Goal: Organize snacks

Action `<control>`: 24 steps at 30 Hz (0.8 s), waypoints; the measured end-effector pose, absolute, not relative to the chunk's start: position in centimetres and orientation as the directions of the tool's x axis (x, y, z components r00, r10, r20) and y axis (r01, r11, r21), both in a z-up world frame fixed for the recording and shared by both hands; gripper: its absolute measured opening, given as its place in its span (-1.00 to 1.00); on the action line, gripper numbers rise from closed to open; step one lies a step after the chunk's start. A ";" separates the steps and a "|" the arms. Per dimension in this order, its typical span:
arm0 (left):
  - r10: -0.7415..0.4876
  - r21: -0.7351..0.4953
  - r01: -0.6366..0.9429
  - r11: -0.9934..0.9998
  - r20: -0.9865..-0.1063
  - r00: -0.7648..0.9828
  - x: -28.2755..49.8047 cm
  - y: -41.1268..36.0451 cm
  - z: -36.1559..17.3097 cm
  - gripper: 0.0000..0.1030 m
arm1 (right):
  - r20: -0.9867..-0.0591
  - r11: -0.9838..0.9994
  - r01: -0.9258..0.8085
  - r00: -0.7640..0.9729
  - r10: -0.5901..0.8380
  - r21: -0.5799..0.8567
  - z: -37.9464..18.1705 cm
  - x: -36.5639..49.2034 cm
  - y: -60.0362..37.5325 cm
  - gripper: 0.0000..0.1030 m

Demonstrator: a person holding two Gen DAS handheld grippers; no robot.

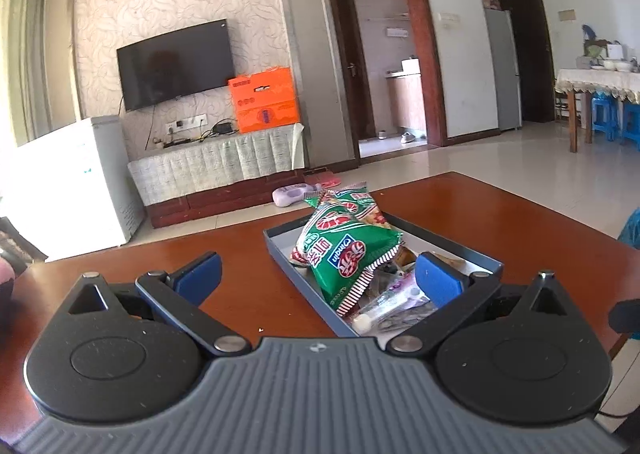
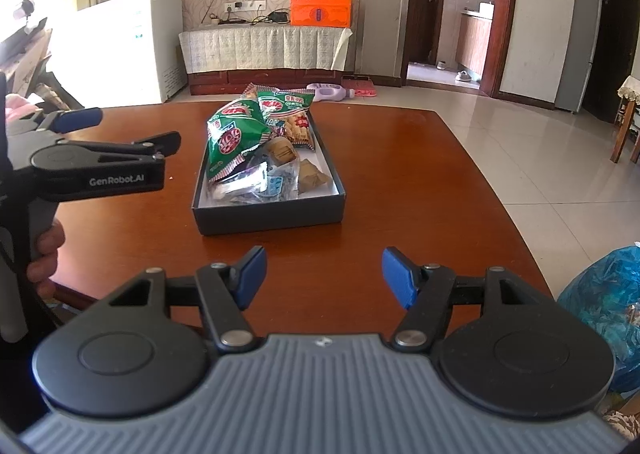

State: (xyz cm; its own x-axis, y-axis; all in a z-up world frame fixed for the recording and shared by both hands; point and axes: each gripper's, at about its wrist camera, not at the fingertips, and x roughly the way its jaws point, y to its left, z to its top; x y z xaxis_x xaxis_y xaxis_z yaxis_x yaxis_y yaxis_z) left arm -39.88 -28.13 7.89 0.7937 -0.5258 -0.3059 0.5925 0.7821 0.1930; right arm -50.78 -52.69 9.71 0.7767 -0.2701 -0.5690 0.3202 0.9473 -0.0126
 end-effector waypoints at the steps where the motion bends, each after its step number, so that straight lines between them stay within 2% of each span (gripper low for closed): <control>1: -0.529 0.199 0.598 0.776 -0.310 0.790 -40.0 -28.2 7.8 1.00 | -0.573 0.949 0.316 0.775 -0.264 -0.010 9.7 -50.7 -52.8 0.28; 7: -0.523 0.204 0.598 0.775 -0.325 0.788 -40.2 -27.9 7.5 1.00 | -0.595 0.957 0.289 0.765 -0.247 -0.025 9.7 -50.1 -53.0 0.28; 13: -0.516 0.211 0.594 0.777 -0.326 0.792 -40.2 -27.8 7.3 1.00 | -0.594 0.955 0.217 0.748 -0.296 -0.203 10.1 -48.3 -52.7 0.28; 24: -0.501 0.243 0.592 0.768 -0.347 0.793 -40.2 -28.0 6.8 1.00 | -0.628 0.965 0.203 0.732 -0.262 -0.166 9.8 -47.5 -54.4 0.29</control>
